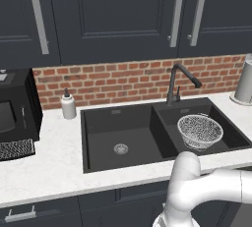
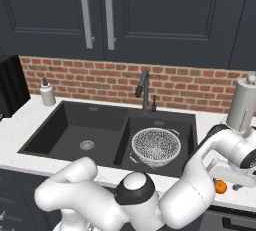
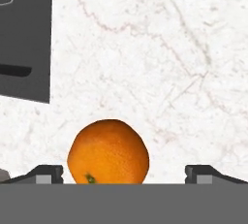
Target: Put the colander in the sink, put the tangerine in the colander, and turn on the sink faucet and pour water over the colander.
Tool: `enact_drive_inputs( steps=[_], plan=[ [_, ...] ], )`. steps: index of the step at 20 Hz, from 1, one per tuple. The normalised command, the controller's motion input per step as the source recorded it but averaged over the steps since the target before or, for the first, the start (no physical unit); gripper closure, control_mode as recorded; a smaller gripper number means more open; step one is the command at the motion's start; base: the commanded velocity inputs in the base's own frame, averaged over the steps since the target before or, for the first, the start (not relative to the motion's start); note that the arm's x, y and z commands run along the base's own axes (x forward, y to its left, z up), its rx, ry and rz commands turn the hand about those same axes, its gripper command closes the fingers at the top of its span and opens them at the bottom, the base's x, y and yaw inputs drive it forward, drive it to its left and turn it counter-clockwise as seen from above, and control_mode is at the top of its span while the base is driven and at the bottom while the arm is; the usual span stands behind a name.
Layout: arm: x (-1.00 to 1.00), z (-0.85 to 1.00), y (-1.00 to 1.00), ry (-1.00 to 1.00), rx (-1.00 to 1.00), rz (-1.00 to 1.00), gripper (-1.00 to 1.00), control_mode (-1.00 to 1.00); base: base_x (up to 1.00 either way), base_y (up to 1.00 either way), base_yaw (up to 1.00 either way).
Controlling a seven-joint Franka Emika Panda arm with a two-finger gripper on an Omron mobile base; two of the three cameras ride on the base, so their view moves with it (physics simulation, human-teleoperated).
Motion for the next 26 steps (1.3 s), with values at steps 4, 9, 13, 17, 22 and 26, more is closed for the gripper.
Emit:
enact_drive_inputs(
  steps=[4, 9, 13, 17, 22, 26],
  plan=[
    [-0.03, 0.0, 0.13, -0.01, -0.02, 0.0, -1.0, -1.0, 0.0, 0.0, 0.0],
    [0.0, 0.0, 0.03, -0.07, -0.05, 0.0, -1.0, -1.0, 0.0, 0.0, 0.0],
    [0.0, -0.07, 0.09, -0.1, -0.11, 0.0, -1.0, -1.0, 0.0, 0.0, 0.0],
    [0.02, -0.08, 0.03, -0.02, -0.1, 0.0, -1.0, -1.0, 0.0, 0.0, 0.0],
    [0.0, -0.23, 0.13, 0.0, -0.07, 0.0, -1.0, -1.0, 0.0, 0.0, 0.0],
    [0.0, -0.14, 0.0, 0.03, 0.0, 0.0, -1.0, -1.0, 0.0, 0.0, 0.0]
  ],
)
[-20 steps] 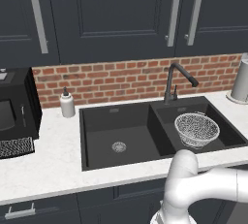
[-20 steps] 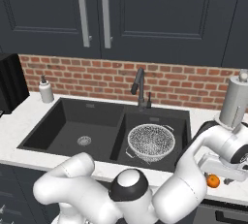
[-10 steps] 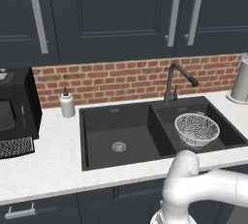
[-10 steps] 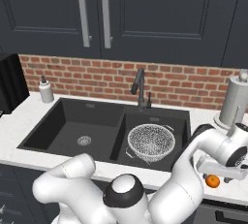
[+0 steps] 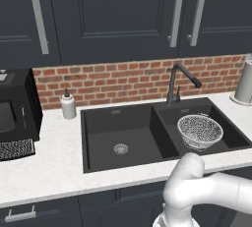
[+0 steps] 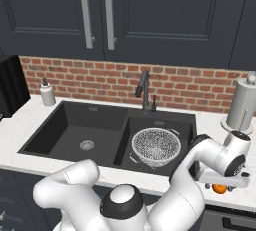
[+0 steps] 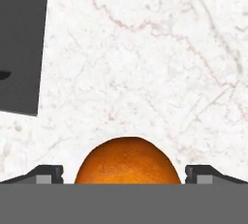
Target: Put the colander in the sink, put the tangerine in the colander, and turn on the sink faucet and pour water over the colander.
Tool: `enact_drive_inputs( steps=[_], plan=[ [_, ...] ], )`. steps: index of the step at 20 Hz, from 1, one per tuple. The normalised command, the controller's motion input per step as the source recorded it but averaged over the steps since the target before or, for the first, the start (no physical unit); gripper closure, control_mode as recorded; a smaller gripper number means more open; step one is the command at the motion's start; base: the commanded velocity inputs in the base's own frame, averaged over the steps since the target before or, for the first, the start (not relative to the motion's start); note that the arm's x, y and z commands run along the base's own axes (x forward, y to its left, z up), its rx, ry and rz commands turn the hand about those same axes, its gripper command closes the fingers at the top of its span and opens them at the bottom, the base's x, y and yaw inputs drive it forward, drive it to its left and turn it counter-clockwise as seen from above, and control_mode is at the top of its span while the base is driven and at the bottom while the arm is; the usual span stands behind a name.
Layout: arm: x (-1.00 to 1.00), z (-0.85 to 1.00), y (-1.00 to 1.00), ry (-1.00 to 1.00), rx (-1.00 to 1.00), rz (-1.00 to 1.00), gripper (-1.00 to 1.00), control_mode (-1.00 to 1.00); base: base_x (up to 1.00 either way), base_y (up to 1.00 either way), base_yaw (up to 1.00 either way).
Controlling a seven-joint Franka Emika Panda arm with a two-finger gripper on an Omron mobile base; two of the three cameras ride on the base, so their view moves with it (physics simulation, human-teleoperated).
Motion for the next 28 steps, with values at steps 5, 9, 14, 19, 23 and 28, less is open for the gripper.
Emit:
enact_drive_inputs(
  steps=[5, 9, 14, 19, 23, 28],
  plan=[
    [0.0, -0.2, 0.0, 0.01, 0.0, 0.0, -1.0, -1.0, 0.0, 0.0, 0.0],
    [0.0, -0.09, 0.0, 0.0, 0.0, 0.0, 1.0, -1.0, 0.0, 0.0, 0.0],
    [0.0, 0.0, 0.0, 0.0, 0.0, 0.0, 1.0, -1.0, 0.0, 0.0, 0.0],
    [0.0, 0.26, 0.11, -0.01, 0.0, 0.0, 1.0, -1.0, 0.0, 0.0, 0.0],
    [0.2, 0.6, 0.51, 0.0, 0.0, 0.0, 1.0, -1.0, 0.0, 0.0, 0.0],
    [0.56, 0.51, 0.75, 0.0, 0.0, 0.0, 1.0, -1.0, 0.0, 0.0, 0.0]
  ],
)
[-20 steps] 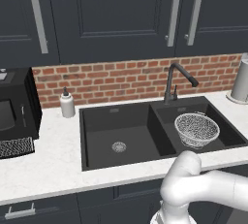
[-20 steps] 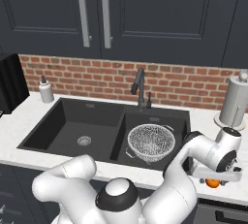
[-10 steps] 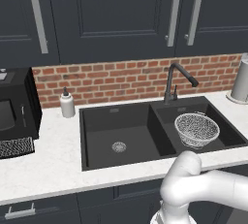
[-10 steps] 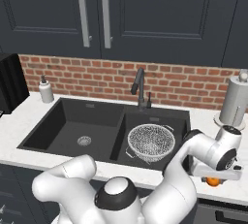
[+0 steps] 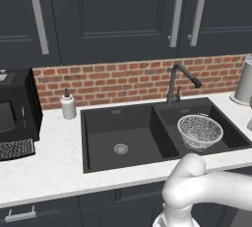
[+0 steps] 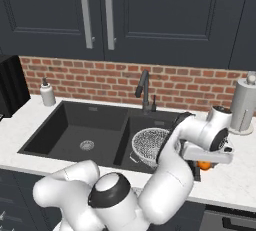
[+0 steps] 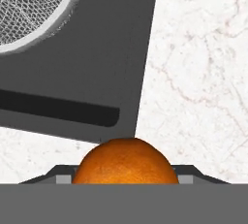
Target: Put the colander in the sink, put the tangerine in the colander, and turn on the sink faucet and pour water over the colander.
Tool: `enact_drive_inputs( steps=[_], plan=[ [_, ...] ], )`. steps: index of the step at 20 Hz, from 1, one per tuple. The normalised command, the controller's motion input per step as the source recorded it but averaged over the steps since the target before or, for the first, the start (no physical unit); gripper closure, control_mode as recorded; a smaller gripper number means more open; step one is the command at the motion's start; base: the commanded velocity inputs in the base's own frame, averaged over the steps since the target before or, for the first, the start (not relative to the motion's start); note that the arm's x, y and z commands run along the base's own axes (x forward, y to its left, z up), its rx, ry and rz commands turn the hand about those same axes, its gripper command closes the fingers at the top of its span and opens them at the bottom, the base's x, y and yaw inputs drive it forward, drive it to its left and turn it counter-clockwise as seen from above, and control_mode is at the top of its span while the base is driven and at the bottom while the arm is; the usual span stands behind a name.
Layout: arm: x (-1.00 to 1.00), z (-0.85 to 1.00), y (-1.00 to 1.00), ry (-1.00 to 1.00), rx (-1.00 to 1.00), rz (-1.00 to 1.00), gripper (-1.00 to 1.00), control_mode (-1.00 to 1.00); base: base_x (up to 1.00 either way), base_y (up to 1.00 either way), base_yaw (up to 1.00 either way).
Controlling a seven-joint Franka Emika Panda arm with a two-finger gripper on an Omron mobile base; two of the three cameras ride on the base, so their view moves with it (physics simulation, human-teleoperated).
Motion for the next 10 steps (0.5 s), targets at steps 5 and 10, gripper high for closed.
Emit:
enact_drive_inputs(
  steps=[5, 10],
  plan=[
    [0.73, 0.21, 0.8, 0.0, 0.05, 0.0, 1.0, -1.0, 0.0, 0.0, 0.0],
    [0.41, -0.03, 0.49, -0.08, 0.15, 0.0, 1.0, -1.0, 0.0, 0.0, 0.0]
  ],
)
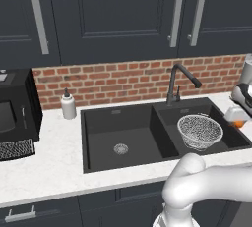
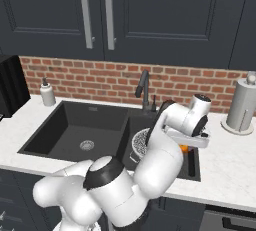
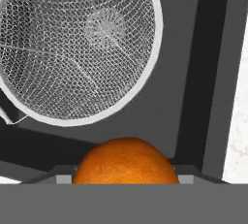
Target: Put the colander in the sink, put the tangerine in the colander, and turn on the sink faucet and pour water over the colander.
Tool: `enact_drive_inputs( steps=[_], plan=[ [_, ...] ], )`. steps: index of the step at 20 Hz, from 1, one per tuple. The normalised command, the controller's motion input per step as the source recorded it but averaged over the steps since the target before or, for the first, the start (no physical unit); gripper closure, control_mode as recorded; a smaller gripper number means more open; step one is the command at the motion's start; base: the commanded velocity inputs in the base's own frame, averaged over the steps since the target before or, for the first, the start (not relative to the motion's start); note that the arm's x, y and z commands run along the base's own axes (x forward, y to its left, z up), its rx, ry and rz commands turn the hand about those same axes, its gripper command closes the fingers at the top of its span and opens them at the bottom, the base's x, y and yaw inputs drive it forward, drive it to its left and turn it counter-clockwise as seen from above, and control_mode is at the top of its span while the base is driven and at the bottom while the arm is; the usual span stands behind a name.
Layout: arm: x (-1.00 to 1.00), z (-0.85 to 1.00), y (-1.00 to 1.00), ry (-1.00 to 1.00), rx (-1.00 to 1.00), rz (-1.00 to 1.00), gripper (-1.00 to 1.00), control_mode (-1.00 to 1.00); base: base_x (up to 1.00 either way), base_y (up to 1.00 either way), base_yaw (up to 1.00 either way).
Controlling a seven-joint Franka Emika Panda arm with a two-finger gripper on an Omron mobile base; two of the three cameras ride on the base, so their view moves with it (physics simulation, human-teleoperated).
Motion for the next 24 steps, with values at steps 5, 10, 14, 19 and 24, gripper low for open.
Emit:
enact_drive_inputs(
  steps=[5, 10, 14, 19, 24],
  plan=[
    [0.55, -0.01, 0.51, -0.07, 0.18, 0.0, 1.0, -1.0, 0.0, 0.0, 0.0],
    [0.68, 0.0, 0.41, 0.0, 0.15, 0.0, 1.0, -1.0, 0.0, 0.0, 0.0],
    [0.67, -0.01, 0.42, 0.02, 0.0, 0.0, 1.0, -1.0, 0.0, 0.0, 0.0],
    [0.16, -0.07, 0.11, 0.12, -0.01, 0.0, 1.0, -1.0, 0.0, 0.0, 0.0],
    [0.09, -0.51, 0.0, 0.01, -0.11, 0.0, 1.0, -1.0, 0.0, 0.0, 0.0]
  ],
)
